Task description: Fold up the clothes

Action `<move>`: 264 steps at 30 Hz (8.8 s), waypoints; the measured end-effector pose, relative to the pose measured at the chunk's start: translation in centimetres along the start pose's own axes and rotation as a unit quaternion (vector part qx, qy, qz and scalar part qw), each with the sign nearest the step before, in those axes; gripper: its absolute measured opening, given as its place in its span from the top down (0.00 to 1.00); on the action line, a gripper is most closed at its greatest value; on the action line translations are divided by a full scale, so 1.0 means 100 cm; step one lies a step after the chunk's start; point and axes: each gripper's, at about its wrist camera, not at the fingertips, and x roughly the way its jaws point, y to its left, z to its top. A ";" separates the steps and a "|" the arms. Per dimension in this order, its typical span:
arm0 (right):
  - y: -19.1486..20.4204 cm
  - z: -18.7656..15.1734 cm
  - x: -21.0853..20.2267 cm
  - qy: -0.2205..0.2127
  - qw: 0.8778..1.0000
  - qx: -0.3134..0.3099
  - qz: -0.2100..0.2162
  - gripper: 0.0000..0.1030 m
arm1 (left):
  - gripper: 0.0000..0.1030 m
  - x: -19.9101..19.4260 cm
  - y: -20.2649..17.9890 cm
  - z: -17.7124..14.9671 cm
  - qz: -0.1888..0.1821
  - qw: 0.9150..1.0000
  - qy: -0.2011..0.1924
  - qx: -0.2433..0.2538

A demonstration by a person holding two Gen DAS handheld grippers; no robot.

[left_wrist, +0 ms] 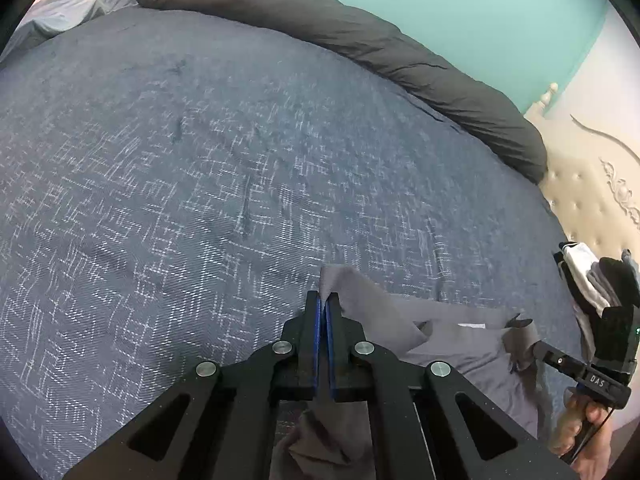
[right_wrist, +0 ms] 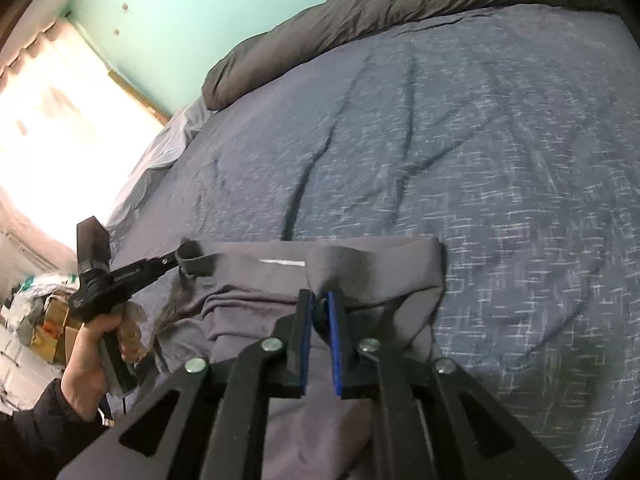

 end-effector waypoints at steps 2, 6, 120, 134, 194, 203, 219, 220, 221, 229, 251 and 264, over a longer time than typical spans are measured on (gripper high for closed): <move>-0.009 0.002 -0.008 -0.015 1.000 0.022 0.004 0.71 | 0.96 -0.002 0.005 -0.002 -0.001 1.000 0.003 -0.005; -0.036 0.012 -0.029 -0.067 0.994 0.089 0.014 0.67 | 0.96 -0.001 0.006 -0.003 -0.001 1.000 0.007 -0.007; -0.053 0.023 -0.034 -0.060 0.987 0.036 -0.148 0.98 | 0.96 0.001 -0.020 0.015 0.001 0.999 -0.015 0.033; -0.083 0.032 -0.042 -0.090 0.981 0.074 -0.152 0.99 | 0.67 0.003 -0.024 0.013 -0.007 0.999 -0.015 0.037; -0.068 0.039 -0.005 -0.008 0.982 0.002 -0.187 0.83 | 0.98 0.027 -0.033 0.027 -0.030 0.999 -0.003 0.043; -0.068 0.042 -0.015 -0.052 0.980 0.003 -0.192 0.97 | 0.98 0.025 -0.033 0.027 -0.032 0.998 -0.008 0.048; 0.011 0.043 -0.105 -0.162 0.980 -0.013 -0.119 0.97 | 0.98 -0.085 -0.043 0.029 -0.075 0.991 -0.090 0.067; 0.021 0.044 -0.113 -0.162 0.980 -0.023 -0.117 0.97 | 0.98 -0.100 -0.046 0.028 -0.079 0.990 -0.099 0.067; 0.031 0.045 -0.122 -0.162 0.980 -0.033 -0.115 0.97 | 0.98 -0.114 -0.049 0.027 -0.081 0.988 -0.108 0.069; 0.098 0.051 -0.192 -0.176 0.975 -0.090 -0.100 0.97 | 0.98 -0.221 -0.065 0.034 -0.094 0.978 -0.166 0.087; 0.154 0.044 -0.282 -0.197 0.972 -0.107 -0.067 0.97 | 0.98 -0.329 -0.099 0.036 -0.091 0.969 -0.197 0.117; 0.043 0.078 -0.115 -0.069 0.991 -0.043 -0.107 0.97 | 0.98 -0.146 -0.065 0.066 -0.021 0.992 -0.094 0.083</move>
